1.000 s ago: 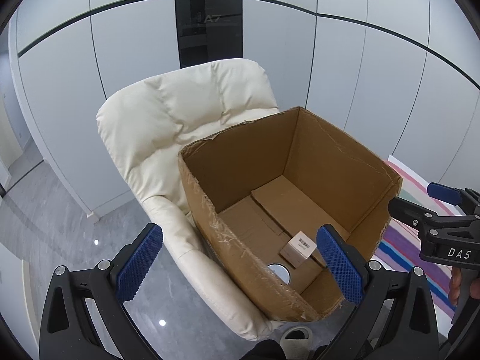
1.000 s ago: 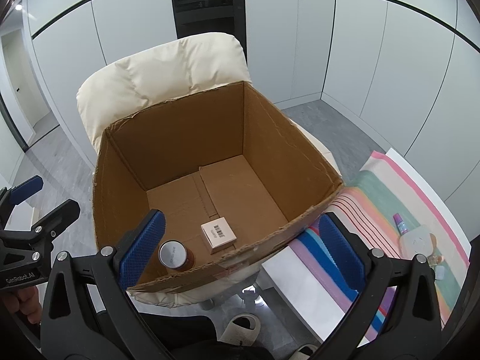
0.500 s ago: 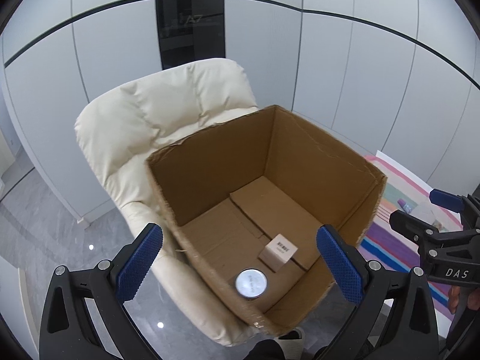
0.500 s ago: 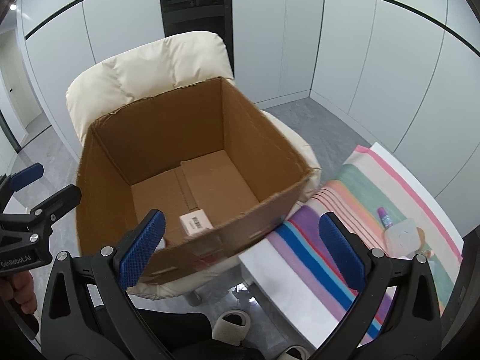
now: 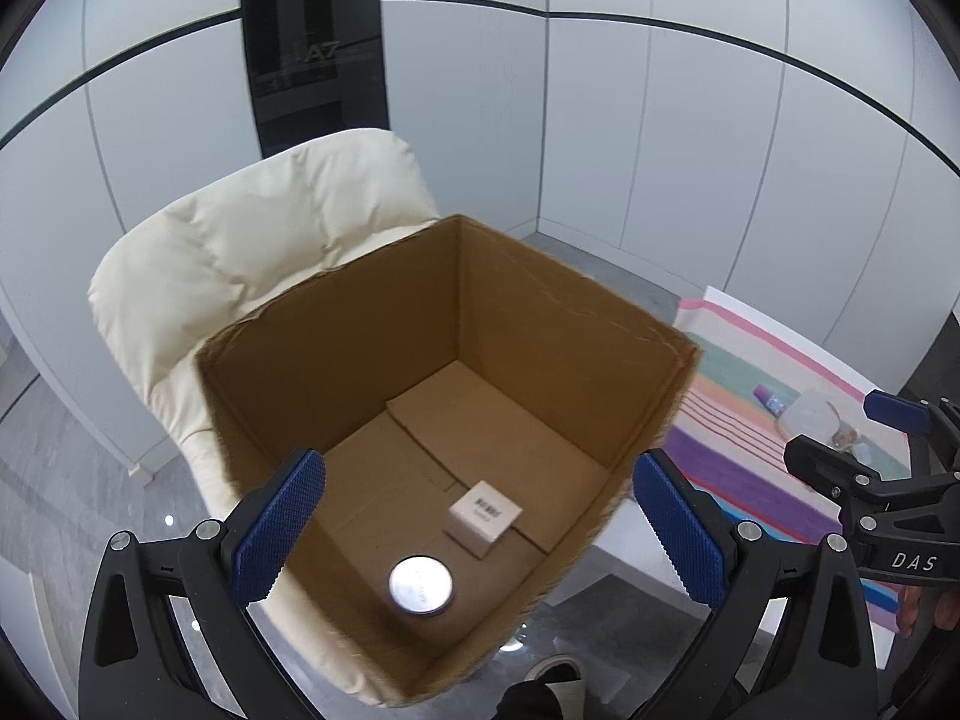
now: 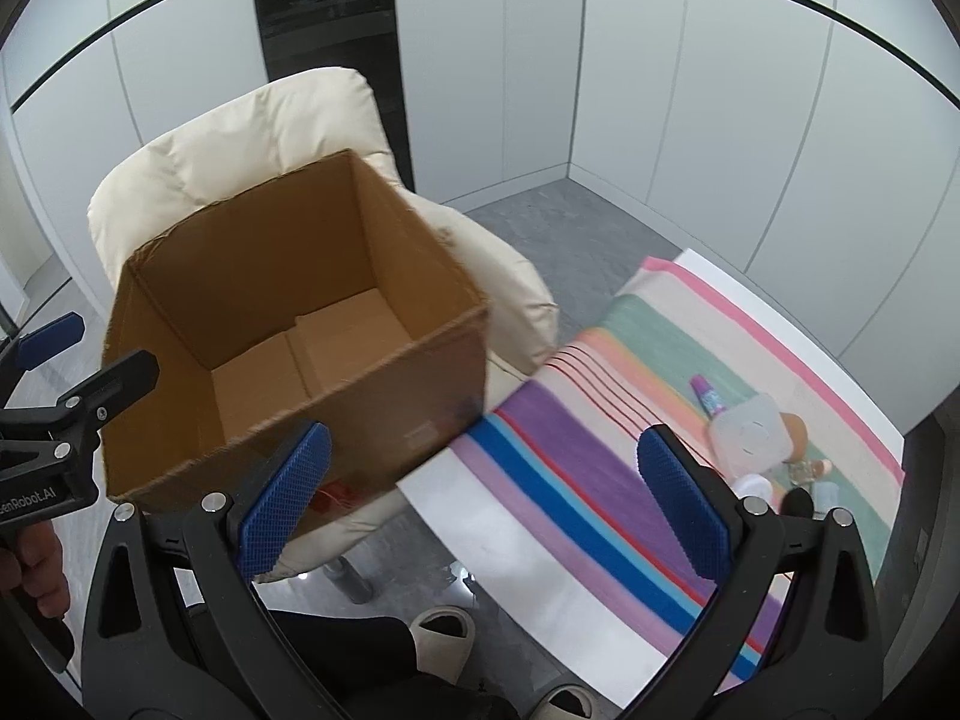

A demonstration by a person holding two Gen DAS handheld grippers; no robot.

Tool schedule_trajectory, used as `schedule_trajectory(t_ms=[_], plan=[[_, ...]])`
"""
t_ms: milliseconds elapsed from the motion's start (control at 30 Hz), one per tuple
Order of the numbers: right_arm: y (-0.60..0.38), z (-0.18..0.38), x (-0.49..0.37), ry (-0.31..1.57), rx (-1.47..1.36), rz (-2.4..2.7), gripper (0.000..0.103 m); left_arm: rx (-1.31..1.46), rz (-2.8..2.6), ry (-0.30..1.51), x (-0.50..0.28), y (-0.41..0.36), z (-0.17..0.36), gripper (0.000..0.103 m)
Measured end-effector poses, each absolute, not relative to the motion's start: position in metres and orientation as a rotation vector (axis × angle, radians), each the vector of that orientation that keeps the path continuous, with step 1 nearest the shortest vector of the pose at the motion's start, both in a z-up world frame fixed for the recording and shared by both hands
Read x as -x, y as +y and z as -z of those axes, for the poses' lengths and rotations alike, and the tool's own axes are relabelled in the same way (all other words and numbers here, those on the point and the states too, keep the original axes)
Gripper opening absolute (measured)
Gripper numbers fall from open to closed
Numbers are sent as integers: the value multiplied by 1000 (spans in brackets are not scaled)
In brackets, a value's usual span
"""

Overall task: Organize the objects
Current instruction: 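Withdraw both open tools from the cardboard box back over the table, then move the left tool to the white round compact while the right tool approaches the black puff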

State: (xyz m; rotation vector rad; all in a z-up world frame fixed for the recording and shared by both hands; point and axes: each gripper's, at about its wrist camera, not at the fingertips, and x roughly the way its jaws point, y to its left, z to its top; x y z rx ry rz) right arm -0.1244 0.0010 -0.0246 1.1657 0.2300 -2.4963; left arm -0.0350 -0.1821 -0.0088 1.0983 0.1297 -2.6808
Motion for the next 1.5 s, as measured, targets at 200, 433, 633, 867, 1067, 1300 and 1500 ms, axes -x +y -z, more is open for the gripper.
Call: schedule_trajectory(t_ms=[200,433,633,867,1067,1300,1500], plan=[[30,26,125,210,-1190,2537,103,-1125,2731,111,49,-155,10,103],[69,28,125,180,-1218,2591,103,-1149,2789,67,64,-117,11,103],[102,29,121,151,-1244,2641,103,-1172,2833,37,75,-87,11,103],[139,30,117,111,-1275,2693,103,-1207,2883,7,85,-50,11,103],[170,31,110,82,-1300,2734,103,-1236,2924,-22,94,-22,14,103],[206,31,100,50,-1333,2787,103,-1265,2979,-67,101,14,14,103],[238,31,89,15,-1366,2833,103,-1290,3027,-115,104,47,15,103]])
